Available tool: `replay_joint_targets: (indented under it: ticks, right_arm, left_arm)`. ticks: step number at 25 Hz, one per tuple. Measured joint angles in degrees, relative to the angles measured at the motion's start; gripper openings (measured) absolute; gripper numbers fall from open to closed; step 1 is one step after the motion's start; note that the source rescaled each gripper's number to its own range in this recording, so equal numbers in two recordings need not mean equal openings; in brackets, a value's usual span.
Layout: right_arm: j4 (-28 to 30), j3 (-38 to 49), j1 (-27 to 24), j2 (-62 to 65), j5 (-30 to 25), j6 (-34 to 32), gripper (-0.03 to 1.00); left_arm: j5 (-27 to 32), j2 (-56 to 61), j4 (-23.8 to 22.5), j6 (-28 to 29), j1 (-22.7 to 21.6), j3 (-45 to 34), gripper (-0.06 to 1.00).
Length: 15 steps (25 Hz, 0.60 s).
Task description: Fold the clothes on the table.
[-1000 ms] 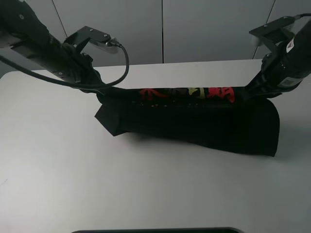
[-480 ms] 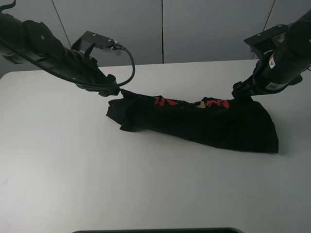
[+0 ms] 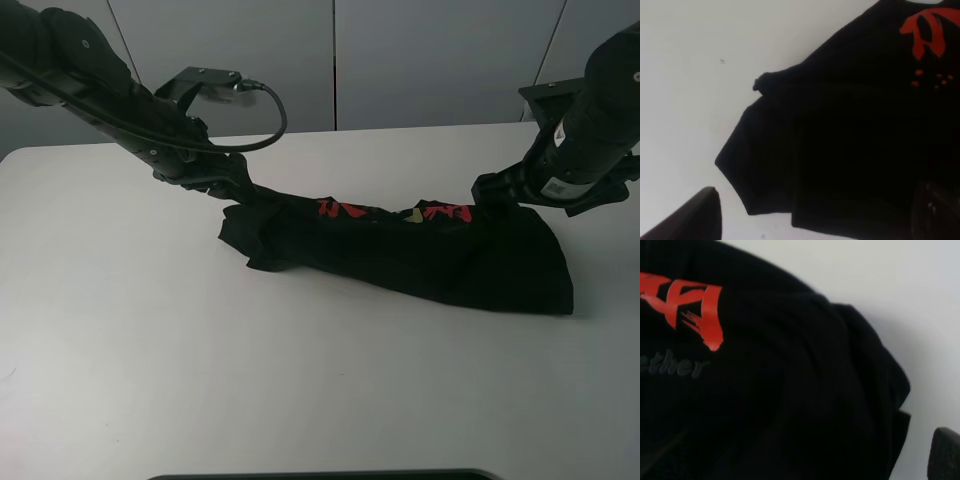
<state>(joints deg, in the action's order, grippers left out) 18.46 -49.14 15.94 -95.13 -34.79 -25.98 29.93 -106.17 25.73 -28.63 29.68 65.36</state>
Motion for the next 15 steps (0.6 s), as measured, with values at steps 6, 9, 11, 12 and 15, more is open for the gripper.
replay_joint_targets:
  ticks: [6,9,11,12,15]
  right_arm:
    - [-1.1,0.0,0.0,-2.0,-2.5,-0.6,0.99]
    - [-2.0,0.0,-0.1,-3.8,-2.6,-3.0,1.00]
    - [-3.6,0.0,-1.4,-4.6,-2.2,-4.0,0.99]
    - [-4.6,0.0,-2.3,-4.9,-1.8,-4.3,0.99]
    - [-7.4,0.0,-5.5,-5.5,-1.0,-3.7,0.99]
  left_arm:
    - [2.4,0.0,-1.1,0.1,0.0,1.0,0.98]
    - [3.1,0.0,-2.6,0.9,0.0,1.1,0.98]
    - [3.4,0.0,-3.0,1.1,-0.3,1.1,0.98]
    - [3.6,0.0,-3.1,1.1,-0.3,1.1,0.98]
    - [3.7,0.0,-3.5,1.3,-0.5,1.1,0.98]
